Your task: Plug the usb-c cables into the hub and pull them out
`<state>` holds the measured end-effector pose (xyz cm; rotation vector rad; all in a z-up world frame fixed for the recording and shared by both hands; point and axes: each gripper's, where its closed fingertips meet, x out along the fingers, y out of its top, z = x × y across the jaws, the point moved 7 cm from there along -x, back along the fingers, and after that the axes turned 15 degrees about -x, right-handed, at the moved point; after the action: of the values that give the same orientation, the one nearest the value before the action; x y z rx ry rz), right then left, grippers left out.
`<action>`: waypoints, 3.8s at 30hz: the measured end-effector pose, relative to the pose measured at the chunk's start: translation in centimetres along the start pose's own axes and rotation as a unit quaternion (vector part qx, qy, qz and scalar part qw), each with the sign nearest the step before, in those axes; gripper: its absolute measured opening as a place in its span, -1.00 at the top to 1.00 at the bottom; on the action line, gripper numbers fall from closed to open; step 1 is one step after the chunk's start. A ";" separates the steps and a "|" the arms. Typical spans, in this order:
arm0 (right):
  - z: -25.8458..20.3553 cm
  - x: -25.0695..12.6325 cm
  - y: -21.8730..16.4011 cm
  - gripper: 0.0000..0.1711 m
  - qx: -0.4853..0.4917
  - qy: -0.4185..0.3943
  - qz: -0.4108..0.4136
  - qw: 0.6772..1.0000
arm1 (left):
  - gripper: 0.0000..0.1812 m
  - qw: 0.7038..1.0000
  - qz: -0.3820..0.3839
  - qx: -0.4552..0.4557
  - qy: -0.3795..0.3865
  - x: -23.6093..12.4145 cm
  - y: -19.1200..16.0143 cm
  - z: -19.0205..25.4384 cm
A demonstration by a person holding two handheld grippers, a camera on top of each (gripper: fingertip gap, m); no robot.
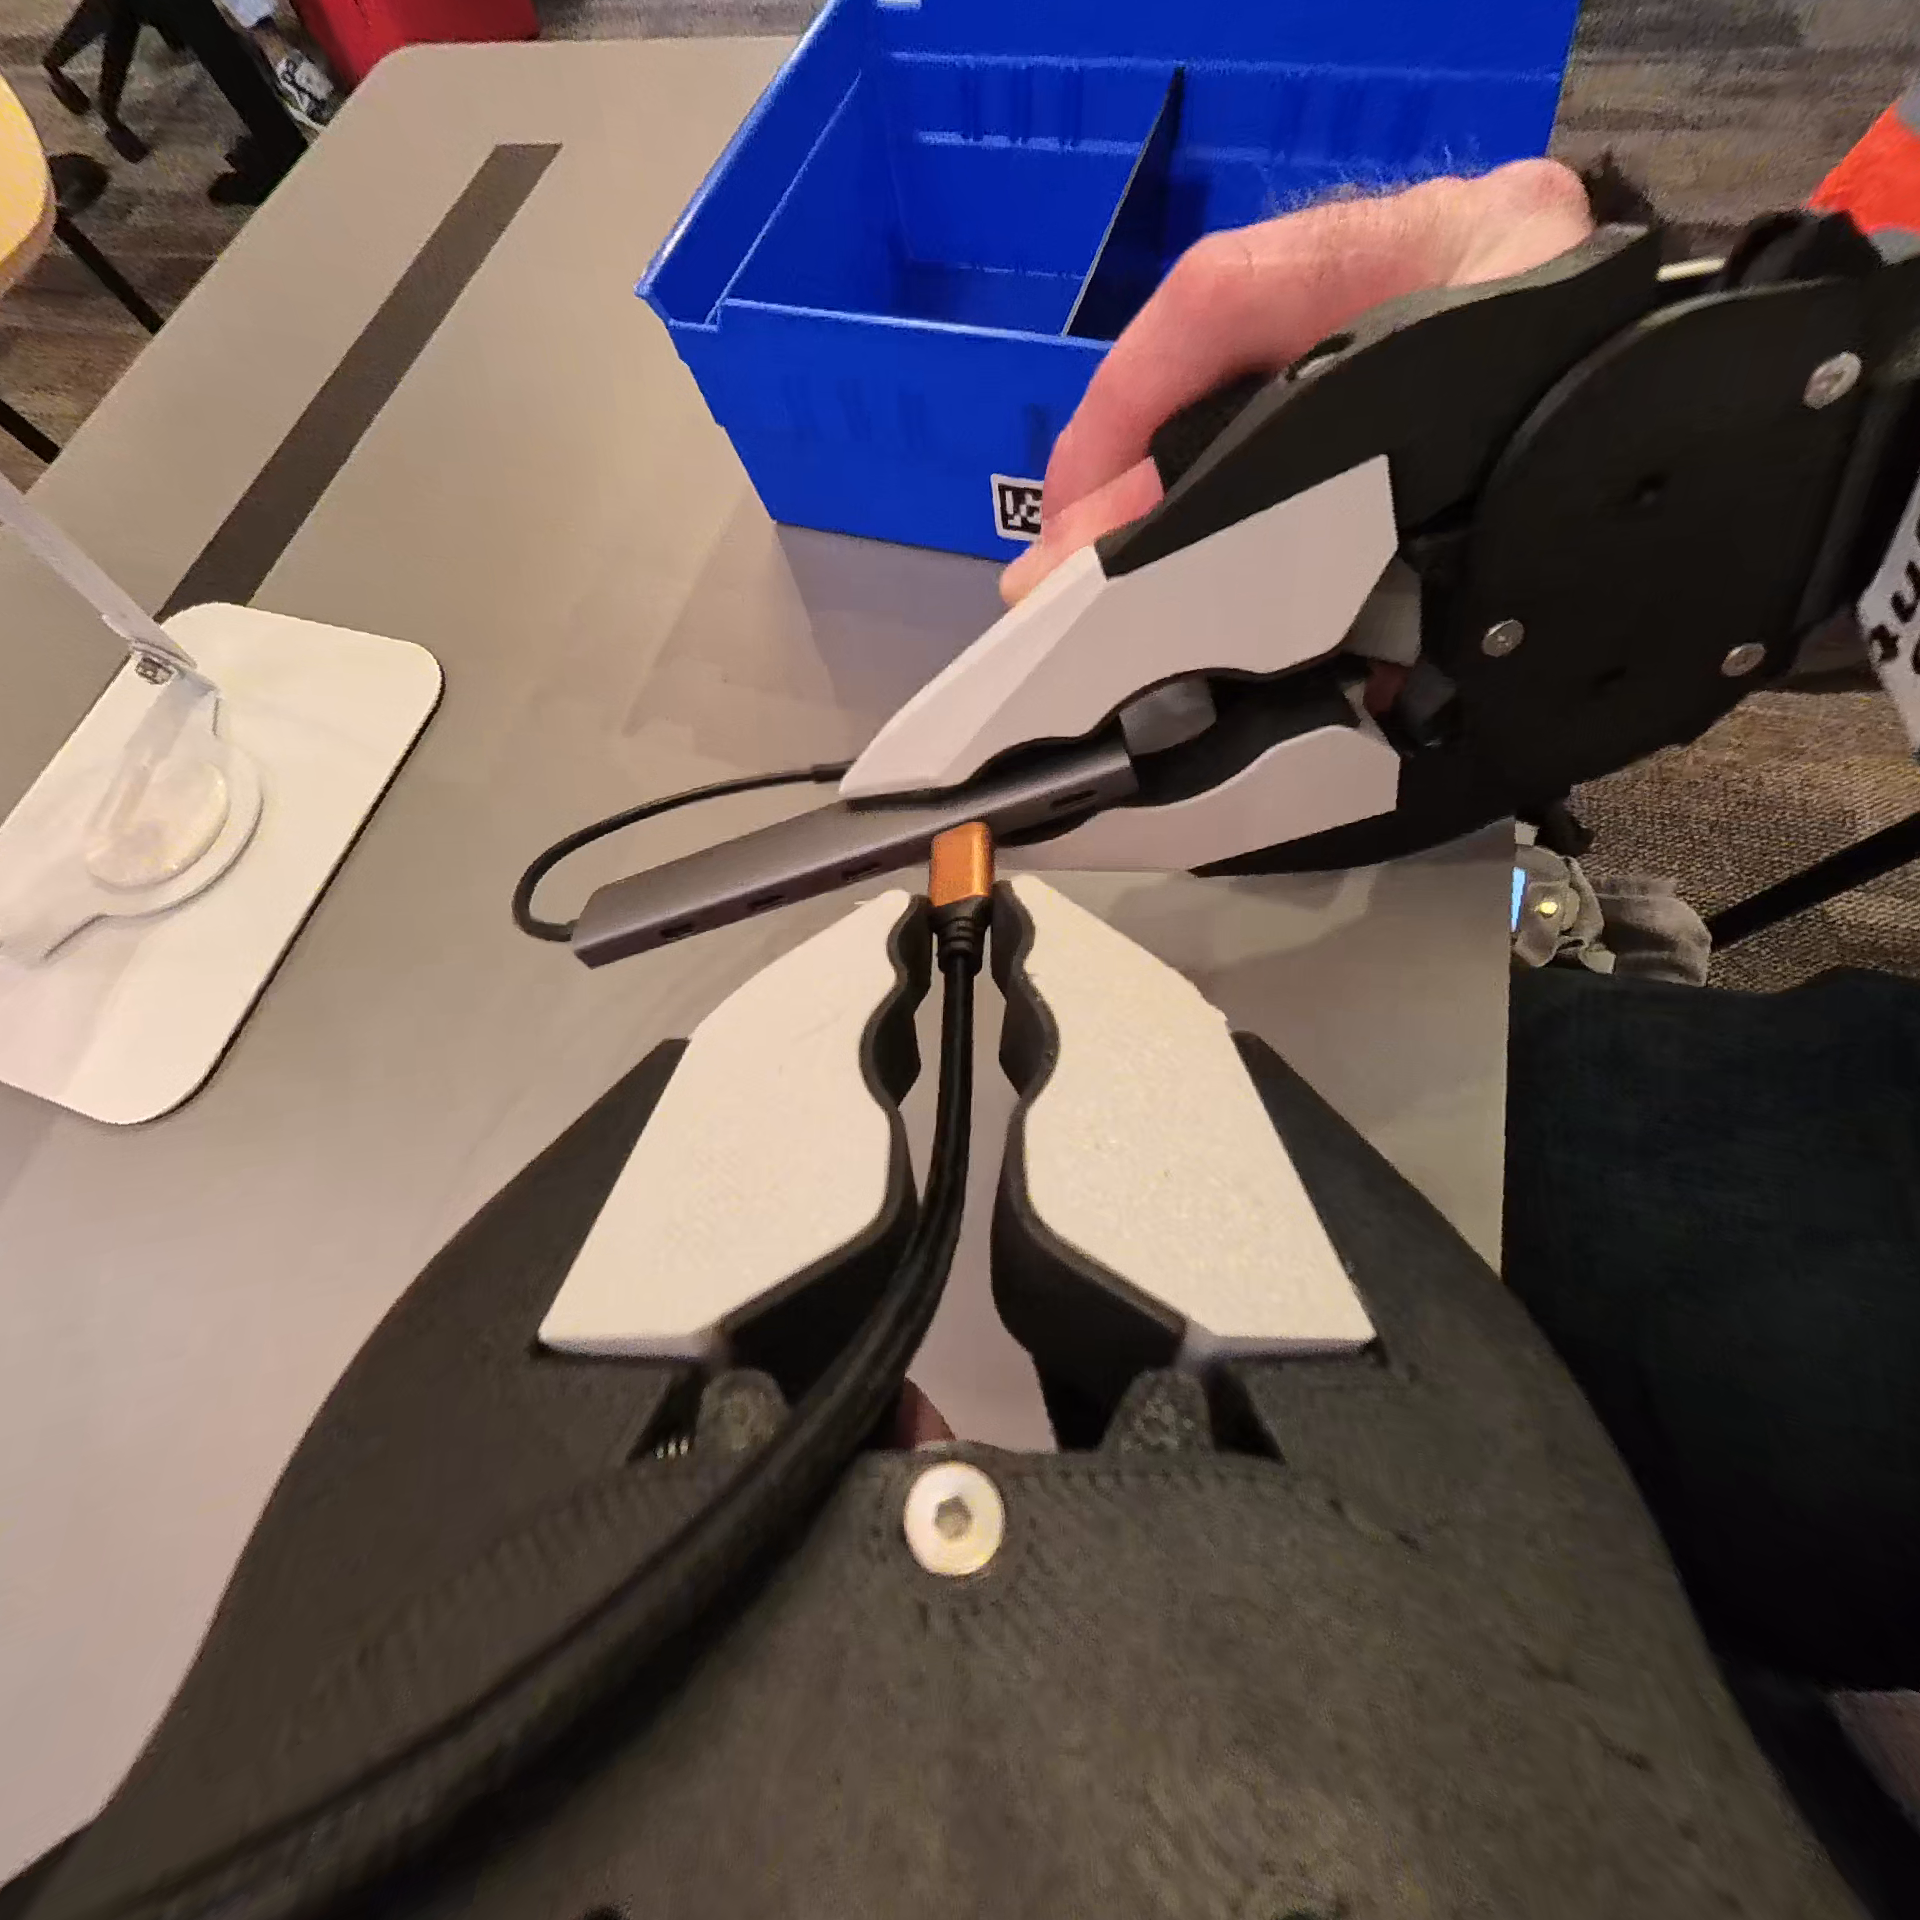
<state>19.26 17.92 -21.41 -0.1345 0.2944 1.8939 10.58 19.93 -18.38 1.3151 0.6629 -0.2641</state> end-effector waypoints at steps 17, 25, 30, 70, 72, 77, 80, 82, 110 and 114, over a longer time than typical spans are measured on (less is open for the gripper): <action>0.2 0.1 -0.2 0.93 0.040 0.001 0.005 0.999 | 0.88 0.998 0.060 -0.013 0.018 -0.2 -0.3 0.1; -0.3 0.4 -1.7 0.93 0.062 0.020 -0.030 0.997 | 0.70 0.995 0.090 -0.034 0.035 -1.7 -0.6 0.2; -0.8 0.7 -2.7 0.93 0.087 0.029 -0.057 0.994 | 0.54 0.996 0.045 -0.041 0.061 -2.4 -2.4 0.6; -4.7 1.8 -4.2 0.92 0.122 0.083 -0.105 0.983 | 0.95 0.864 0.052 -0.067 0.496 -27.2 -18.0 -9.1; -4.7 1.8 -4.3 0.92 0.123 0.082 -0.104 0.983 | 0.95 0.861 0.073 -0.070 0.498 -28.2 -17.0 -9.1; -4.7 1.6 -4.4 0.92 0.121 0.081 -0.104 0.984 | 0.95 0.863 0.109 -0.068 0.489 -30.0 -14.6 -8.8; -5.0 1.6 -4.4 0.92 0.117 0.084 -0.102 0.984 | 0.95 0.857 0.122 -0.058 0.497 -31.1 -13.3 -8.6; -5.0 1.5 -4.4 0.92 0.112 0.083 -0.102 0.985 | 0.95 0.841 0.125 -0.040 0.525 -31.9 -12.9 -8.7; -5.6 1.5 -4.1 0.92 0.115 0.092 -0.094 0.985 | 0.63 0.877 -0.025 -0.228 0.423 -27.2 -22.6 -9.4; -5.7 1.5 -4.1 0.92 0.111 0.094 -0.094 0.985 | 0.58 0.864 -0.071 -0.217 0.450 -27.5 -23.6 -9.3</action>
<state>22.31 19.06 -27.80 -0.1836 0.5977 1.6507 -26.61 17.65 -22.19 0.8969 1.5148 0.4101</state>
